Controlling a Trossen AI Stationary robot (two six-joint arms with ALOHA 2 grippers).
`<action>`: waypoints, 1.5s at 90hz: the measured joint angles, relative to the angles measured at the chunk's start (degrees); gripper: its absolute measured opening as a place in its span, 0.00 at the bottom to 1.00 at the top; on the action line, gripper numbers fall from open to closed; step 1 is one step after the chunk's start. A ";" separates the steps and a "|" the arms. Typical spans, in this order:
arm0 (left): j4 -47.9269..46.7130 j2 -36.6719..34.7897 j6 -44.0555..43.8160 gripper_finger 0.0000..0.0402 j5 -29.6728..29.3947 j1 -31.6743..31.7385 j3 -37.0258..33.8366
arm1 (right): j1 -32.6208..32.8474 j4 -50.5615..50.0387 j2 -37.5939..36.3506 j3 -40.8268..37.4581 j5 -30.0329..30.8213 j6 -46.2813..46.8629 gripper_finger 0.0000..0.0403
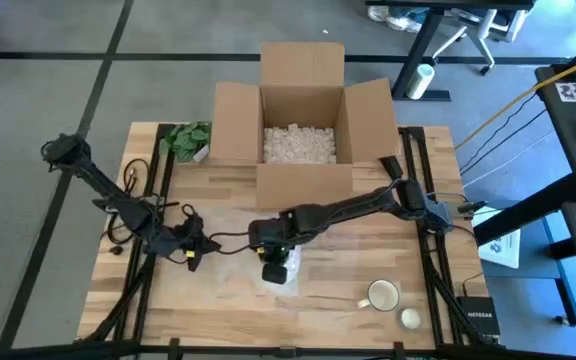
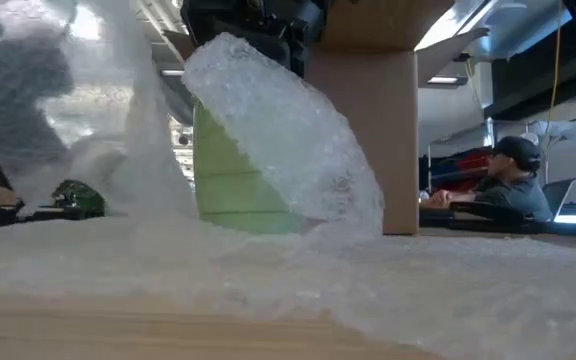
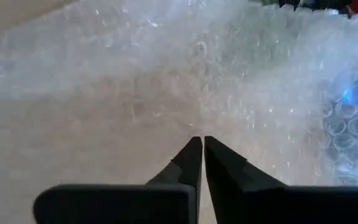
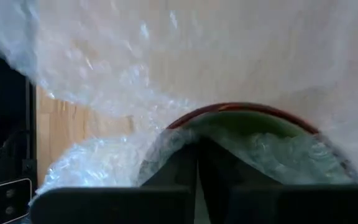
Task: Wrap mug
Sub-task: Wrap the green mug with bubble wrap
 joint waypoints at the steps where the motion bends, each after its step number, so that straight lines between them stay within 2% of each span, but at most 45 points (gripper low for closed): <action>1: -0.01 0.00 0.14 0.00 0.00 0.13 0.00 | 0.01 -0.14 -0.02 0.32 0.14 -0.22 0.00; 26: 0.03 0.00 1.71 0.00 0.67 2.03 0.00 | -0.01 -1.15 -0.31 9.14 2.63 -7.32 0.03; 51: 4.28 0.00 6.44 0.00 0.86 4.16 0.00 | 0.69 2.37 -0.33 11.10 3.20 -12.39 0.24; 70: 4.61 0.16 6.93 0.00 1.20 6.34 0.00 | 3.23 5.32 -0.31 11.10 8.18 -19.00 0.33; 90: 9.63 0.26 11.25 0.00 3.33 9.25 0.00 | 4.55 6.46 -0.29 11.08 11.66 -22.38 0.34; 118: 11.78 0.26 12.47 0.00 5.89 12.18 0.02 | 4.49 5.49 0.04 11.08 16.27 -25.54 0.33; 127: 14.42 0.26 14.41 0.00 5.95 12.18 0.02 | 4.49 3.36 0.19 11.01 17.91 -25.54 0.26; 135: 15.53 0.26 15.70 0.00 6.05 12.18 0.02 | 4.47 3.18 0.20 11.01 18.33 -25.31 0.14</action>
